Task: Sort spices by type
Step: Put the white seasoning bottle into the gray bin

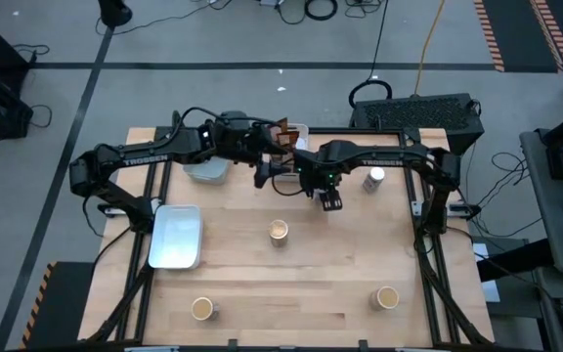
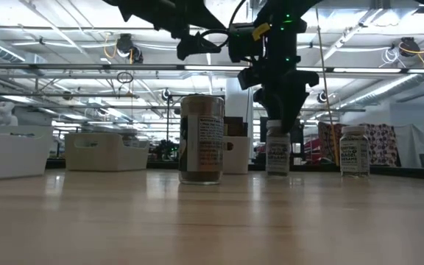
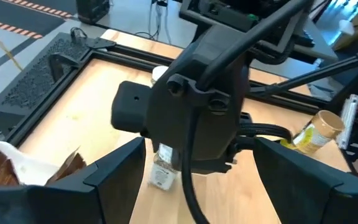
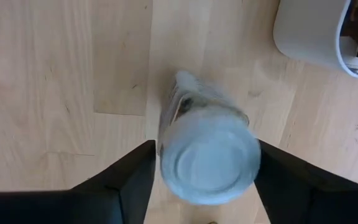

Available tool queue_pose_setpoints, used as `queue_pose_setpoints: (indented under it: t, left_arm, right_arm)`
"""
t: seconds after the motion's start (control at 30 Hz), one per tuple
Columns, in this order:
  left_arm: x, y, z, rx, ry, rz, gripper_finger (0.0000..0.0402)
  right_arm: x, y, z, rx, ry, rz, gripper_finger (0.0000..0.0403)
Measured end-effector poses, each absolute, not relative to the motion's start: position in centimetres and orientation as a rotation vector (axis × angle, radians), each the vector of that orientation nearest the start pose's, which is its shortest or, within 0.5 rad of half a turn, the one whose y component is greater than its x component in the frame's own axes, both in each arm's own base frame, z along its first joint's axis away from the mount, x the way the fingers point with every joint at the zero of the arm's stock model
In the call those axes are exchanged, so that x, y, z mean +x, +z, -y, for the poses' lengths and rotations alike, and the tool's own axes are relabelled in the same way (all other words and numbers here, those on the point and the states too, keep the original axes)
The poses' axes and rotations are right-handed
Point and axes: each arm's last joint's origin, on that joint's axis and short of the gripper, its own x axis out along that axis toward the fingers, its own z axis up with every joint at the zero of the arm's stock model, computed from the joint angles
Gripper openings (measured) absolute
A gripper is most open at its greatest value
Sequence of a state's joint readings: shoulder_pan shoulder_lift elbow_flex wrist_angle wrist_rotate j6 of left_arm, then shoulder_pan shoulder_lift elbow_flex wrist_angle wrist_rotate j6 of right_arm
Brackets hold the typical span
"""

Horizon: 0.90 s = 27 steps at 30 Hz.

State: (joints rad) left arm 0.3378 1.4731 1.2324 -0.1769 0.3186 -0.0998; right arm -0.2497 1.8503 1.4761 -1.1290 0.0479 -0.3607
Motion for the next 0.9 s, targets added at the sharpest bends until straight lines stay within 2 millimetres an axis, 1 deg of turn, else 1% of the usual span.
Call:
queue_pose_setpoints:
  t: [0.3, 0.53, 0.7, 0.9]
  left_arm:
    - [31.8, 32.8, -10.2, -0.229, 0.052, -0.393, 0.0301]
    - [31.8, 32.8, -10.3, -0.221, 0.053, -0.392, 0.0301]
    - [31.1, 33.6, -10.5, -0.191, 0.058, -0.362, 0.0301]
    - [29.5, 35.8, -11.0, -0.161, 0.085, -0.263, 0.0301]
  right_arm:
    - [33.9, 23.0, 8.8, -0.135, 0.025, -1.514, 0.0287]
    - [34.0, 26.0, 8.8, -0.116, 0.011, -1.525, 0.0306]
    - [32.7, 27.7, 8.7, -0.060, -0.009, -1.600, 0.0306]
    - [29.5, 29.2, 8.9, 0.037, -0.109, -1.583, 0.0306]
